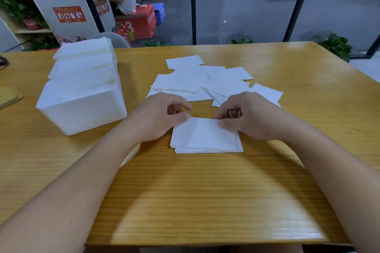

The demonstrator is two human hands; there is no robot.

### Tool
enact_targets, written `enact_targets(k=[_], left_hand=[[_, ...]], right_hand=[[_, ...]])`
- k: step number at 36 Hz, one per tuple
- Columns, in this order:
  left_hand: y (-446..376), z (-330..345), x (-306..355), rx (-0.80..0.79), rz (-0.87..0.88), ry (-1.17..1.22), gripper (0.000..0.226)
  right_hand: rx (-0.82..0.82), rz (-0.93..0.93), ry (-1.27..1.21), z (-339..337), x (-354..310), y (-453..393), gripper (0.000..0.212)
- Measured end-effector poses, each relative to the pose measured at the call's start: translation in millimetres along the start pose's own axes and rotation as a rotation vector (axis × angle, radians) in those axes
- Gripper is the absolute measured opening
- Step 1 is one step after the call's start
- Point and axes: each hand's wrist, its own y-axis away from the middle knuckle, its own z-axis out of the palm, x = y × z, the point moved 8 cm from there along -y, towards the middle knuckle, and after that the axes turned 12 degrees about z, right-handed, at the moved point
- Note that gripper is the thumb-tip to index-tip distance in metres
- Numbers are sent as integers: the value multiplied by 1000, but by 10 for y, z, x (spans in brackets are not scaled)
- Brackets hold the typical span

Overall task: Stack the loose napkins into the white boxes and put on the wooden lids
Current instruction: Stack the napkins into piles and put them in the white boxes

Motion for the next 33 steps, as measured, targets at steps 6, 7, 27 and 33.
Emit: enact_targets(k=[6, 7, 27, 33], left_hand=[[5, 33, 31, -21, 12, 1, 14], [3, 25, 51, -15, 22, 29, 15], [18, 22, 36, -4, -39, 241, 5], [16, 58, 57, -53, -16, 102, 4]], right_hand=[[41, 5, 12, -21, -10, 7, 4], [47, 4, -2, -27, -12, 8, 3], [-82, 168, -63, -74, 91, 26, 20], [-79, 180, 49, -40, 89, 26, 18]])
